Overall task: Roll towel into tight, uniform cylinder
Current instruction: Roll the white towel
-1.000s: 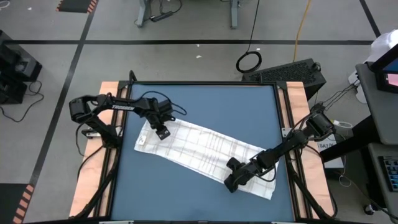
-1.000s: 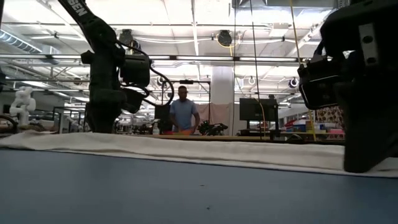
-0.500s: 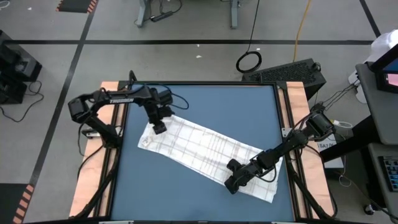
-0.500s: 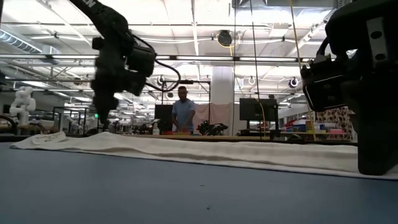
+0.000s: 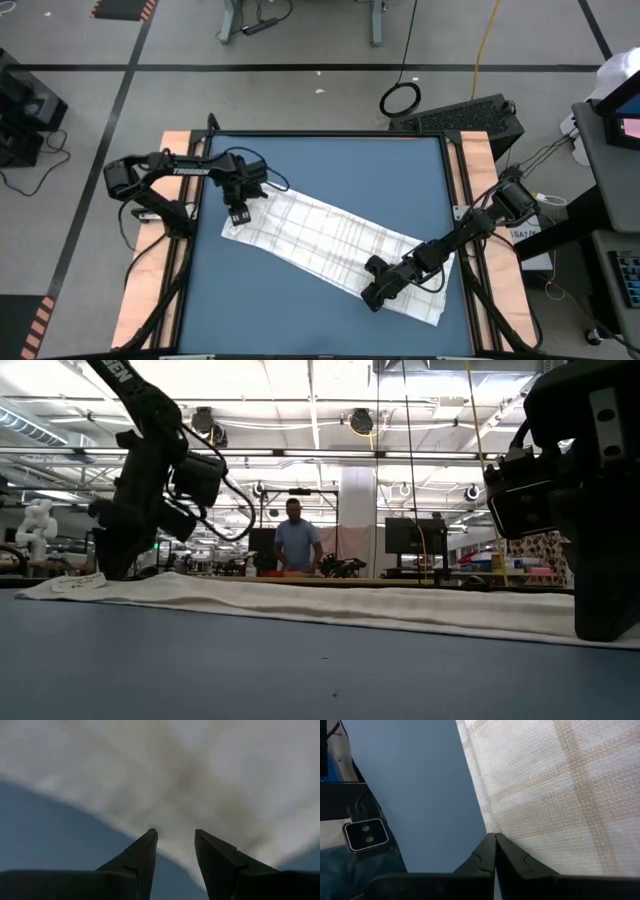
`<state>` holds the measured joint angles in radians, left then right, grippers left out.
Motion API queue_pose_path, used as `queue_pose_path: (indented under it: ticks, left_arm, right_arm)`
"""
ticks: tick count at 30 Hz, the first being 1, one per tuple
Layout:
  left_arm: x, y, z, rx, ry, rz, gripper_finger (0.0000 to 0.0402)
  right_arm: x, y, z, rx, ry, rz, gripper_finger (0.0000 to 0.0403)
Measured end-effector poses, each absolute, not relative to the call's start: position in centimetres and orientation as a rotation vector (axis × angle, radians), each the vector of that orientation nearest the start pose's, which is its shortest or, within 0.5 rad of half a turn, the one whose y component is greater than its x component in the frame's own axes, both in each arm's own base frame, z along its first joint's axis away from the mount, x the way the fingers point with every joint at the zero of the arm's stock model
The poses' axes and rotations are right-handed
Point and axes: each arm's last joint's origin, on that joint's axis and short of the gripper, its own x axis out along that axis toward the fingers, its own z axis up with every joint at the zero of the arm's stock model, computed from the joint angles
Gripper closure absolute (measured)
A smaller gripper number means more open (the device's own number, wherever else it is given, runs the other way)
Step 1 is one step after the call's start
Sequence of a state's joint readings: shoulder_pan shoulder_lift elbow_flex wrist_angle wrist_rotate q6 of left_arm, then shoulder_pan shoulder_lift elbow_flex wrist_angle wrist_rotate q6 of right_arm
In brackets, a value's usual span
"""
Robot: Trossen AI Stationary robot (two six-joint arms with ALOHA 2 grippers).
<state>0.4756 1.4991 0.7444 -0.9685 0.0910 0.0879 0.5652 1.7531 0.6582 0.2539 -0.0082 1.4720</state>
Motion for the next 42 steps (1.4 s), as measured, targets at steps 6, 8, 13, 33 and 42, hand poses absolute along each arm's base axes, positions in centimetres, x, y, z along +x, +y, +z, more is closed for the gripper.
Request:
queue_pose_path:
  ticks: [6, 8, 13, 33, 42]
  left_arm:
    - [18.0, 10.1, 14.7, -0.352, 1.720, 0.406, 0.0261]
    - [18.0, 10.5, 14.9, -0.360, 1.720, 0.434, 0.0261]
    - [18.4, 11.3, 16.9, -0.417, 1.716, 0.424, 0.0261]
    - [19.3, 13.8, 13.5, -0.398, 1.600, 0.464, 0.0261]
    - [20.5, 16.5, 16.9, -0.366, 1.501, 0.492, 0.0261]
  right_arm:
    - [25.1, 16.0, 10.1, 1.114, 1.030, -0.152, 0.0403]
    - [25.1, 16.0, 10.1, 1.115, 1.033, -0.149, 0.0403]
    - [25.1, 16.0, 10.1, 1.116, 1.034, -0.147, 0.0403]
    - [25.0, 16.3, 10.1, 1.117, 1.034, -0.140, 0.0403]
    - [24.9, 16.7, 10.4, 1.186, 1.050, -0.124, 0.0403]
